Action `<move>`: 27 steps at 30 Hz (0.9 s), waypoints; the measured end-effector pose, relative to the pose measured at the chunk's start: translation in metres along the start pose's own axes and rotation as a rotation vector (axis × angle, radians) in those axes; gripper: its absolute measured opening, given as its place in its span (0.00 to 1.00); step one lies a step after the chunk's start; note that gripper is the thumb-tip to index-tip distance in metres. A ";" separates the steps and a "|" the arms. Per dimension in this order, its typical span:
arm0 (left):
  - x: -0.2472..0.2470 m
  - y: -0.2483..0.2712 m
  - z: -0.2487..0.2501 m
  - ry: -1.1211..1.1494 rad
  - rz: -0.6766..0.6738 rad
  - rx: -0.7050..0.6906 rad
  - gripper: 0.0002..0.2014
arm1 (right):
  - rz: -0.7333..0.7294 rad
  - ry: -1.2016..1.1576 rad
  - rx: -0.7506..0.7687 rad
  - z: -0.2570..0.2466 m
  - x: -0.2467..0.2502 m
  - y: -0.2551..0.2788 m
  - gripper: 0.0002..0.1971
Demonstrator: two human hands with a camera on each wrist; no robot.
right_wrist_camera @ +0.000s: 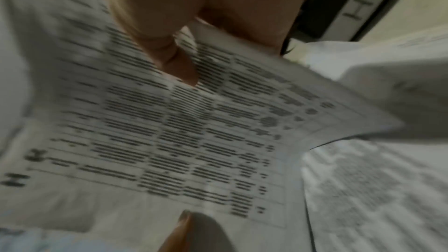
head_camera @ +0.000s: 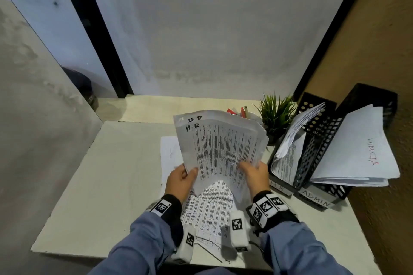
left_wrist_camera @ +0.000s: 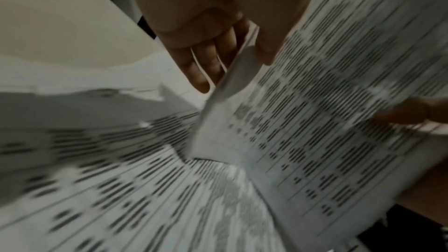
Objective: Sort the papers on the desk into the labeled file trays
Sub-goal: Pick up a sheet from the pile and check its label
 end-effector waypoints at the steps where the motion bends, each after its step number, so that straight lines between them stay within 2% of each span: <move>1: 0.001 0.003 -0.006 -0.050 -0.010 0.015 0.06 | 0.018 0.026 -0.037 0.008 0.002 -0.003 0.08; 3: 0.003 0.003 -0.003 -0.094 0.006 0.002 0.08 | 0.046 0.045 -0.042 0.007 0.008 -0.008 0.07; 5: 0.002 0.001 0.023 -0.035 0.040 -0.049 0.11 | 0.071 0.034 0.022 -0.012 0.016 -0.011 0.09; 7: 0.000 -0.005 0.061 -0.057 0.085 -0.179 0.17 | 0.134 0.069 0.137 -0.042 0.025 -0.014 0.09; 10: -0.007 -0.019 0.115 -0.107 0.081 -0.370 0.09 | 0.205 0.083 0.291 -0.081 0.040 -0.011 0.02; 12: -0.013 -0.031 0.141 -0.160 0.058 -0.450 0.08 | 0.311 0.080 0.373 -0.097 0.054 -0.013 0.08; 14: -0.020 -0.040 0.164 -0.228 0.040 -0.510 0.08 | 0.553 0.295 0.383 -0.104 0.072 -0.023 0.18; 15: -0.024 -0.045 0.175 -0.263 0.035 -0.534 0.09 | 0.653 0.468 0.324 -0.102 0.081 -0.034 0.25; 16: -0.029 -0.050 0.184 -0.303 0.027 -0.551 0.10 | 0.689 0.601 0.204 -0.098 0.087 -0.043 0.32; 18: -0.040 -0.056 0.200 -0.367 0.000 -0.572 0.11 | 0.606 0.643 -0.067 -0.082 0.096 -0.059 0.39; 19: -0.046 -0.058 0.207 -0.385 -0.021 -0.580 0.11 | 0.540 0.602 -0.157 -0.075 0.098 -0.062 0.35; 20: -0.053 -0.059 0.214 -0.399 -0.045 -0.591 0.11 | 0.485 0.551 -0.194 -0.071 0.101 -0.064 0.25; 21: -0.059 -0.059 0.220 -0.414 -0.066 -0.603 0.12 | 0.446 0.488 -0.191 -0.068 0.104 -0.065 0.12; 22: -0.065 -0.059 0.226 -0.431 -0.079 -0.612 0.12 | 0.417 0.432 -0.171 -0.068 0.108 -0.063 0.06; 24: -0.076 -0.060 0.235 -0.446 -0.091 -0.626 0.12 | 0.403 0.347 -0.084 -0.071 0.117 -0.063 0.15; 27: -0.089 -0.057 0.246 -0.430 -0.091 -0.634 0.12 | 0.389 0.333 0.033 -0.089 0.128 -0.056 0.15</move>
Point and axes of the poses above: each hand's wrist, its own y-axis away from the middle knuckle, its own x-axis out of the back of the hand, z = x × y, the point moved 4 cm from there along -y, towards the middle knuckle, and after that the axes turned 9 degrees about -x, right-handed, at the moved point
